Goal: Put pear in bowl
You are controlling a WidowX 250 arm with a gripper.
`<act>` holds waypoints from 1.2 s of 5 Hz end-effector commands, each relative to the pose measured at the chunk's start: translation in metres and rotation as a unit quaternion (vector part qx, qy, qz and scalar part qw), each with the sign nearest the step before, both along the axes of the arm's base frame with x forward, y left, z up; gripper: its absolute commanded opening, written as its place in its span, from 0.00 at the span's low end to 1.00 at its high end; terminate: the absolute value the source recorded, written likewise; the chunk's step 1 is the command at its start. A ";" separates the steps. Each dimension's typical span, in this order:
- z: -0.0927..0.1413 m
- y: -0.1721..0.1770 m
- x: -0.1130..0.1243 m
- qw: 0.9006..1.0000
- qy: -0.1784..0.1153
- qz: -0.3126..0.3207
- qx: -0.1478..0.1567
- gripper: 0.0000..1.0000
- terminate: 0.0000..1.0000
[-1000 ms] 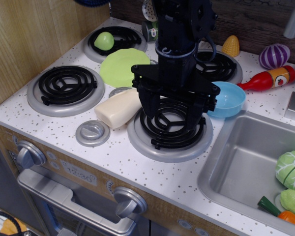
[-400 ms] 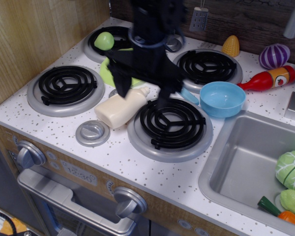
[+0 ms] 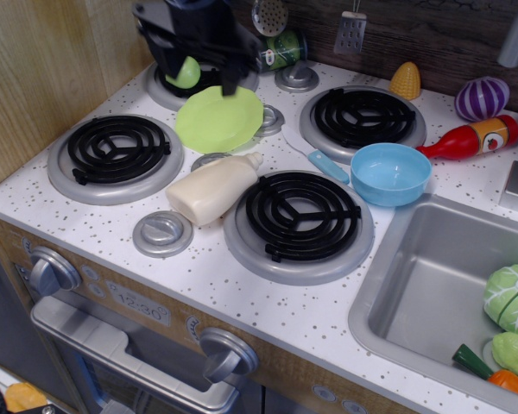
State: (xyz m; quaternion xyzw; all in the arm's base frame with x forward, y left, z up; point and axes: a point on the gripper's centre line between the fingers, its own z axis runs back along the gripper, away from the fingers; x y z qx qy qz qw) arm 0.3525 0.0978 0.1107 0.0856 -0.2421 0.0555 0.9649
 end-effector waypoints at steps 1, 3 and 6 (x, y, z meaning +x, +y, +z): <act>-0.005 0.041 0.039 0.996 -0.071 -0.042 0.023 1.00 0.00; -0.020 0.073 0.069 0.991 -0.078 -0.104 0.030 1.00 0.00; -0.050 0.093 0.087 0.985 -0.076 -0.154 0.000 1.00 0.00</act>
